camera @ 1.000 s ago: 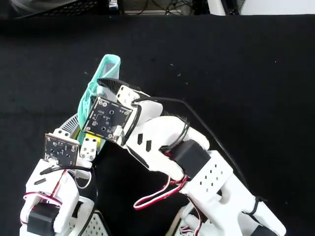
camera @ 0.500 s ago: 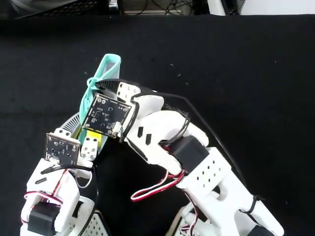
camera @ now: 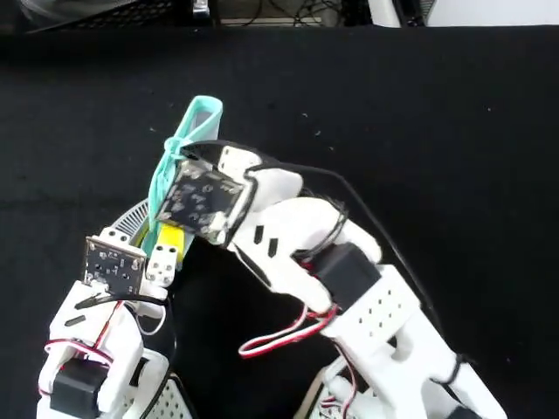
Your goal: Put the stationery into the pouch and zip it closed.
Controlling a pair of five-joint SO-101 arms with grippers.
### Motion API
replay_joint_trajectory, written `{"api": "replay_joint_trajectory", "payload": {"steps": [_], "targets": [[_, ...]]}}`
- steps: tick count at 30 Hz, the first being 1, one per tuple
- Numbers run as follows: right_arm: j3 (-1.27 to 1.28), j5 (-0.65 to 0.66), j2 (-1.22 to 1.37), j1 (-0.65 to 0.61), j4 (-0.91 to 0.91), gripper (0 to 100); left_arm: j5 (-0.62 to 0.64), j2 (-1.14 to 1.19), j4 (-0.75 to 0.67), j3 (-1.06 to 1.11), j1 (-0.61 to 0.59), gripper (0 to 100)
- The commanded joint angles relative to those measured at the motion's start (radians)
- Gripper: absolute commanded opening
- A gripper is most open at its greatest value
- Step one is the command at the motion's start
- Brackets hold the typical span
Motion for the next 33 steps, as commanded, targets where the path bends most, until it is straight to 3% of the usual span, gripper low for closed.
{"api": "replay_joint_trajectory", "payload": {"steps": [1, 7, 13, 19, 25, 33], "targets": [[0.053, -0.084, -0.093, 0.06, 0.009, 1.5, -0.008, 0.002, 0.028, 0.045, -0.001, 3], [0.228, -0.095, -0.185, 0.057, 0.018, 2.2, -0.008, 0.002, 0.028, 0.045, -0.001, 3], [0.429, -0.095, -0.208, 0.035, -0.046, 21.0, -0.008, 0.002, 0.028, 0.045, -0.002, 3], [0.559, -0.127, -0.188, 0.017, -0.212, 18.7, -0.008, 0.002, 0.028, 0.045, -0.002, 3], [0.556, -0.285, -0.193, -0.032, -0.184, 18.7, -0.008, 0.002, 0.028, 0.045, -0.002, 3], [0.558, -0.292, -0.297, -0.1, -0.061, 18.8, -0.008, 0.002, 0.028, 0.045, -0.002, 3]]}}
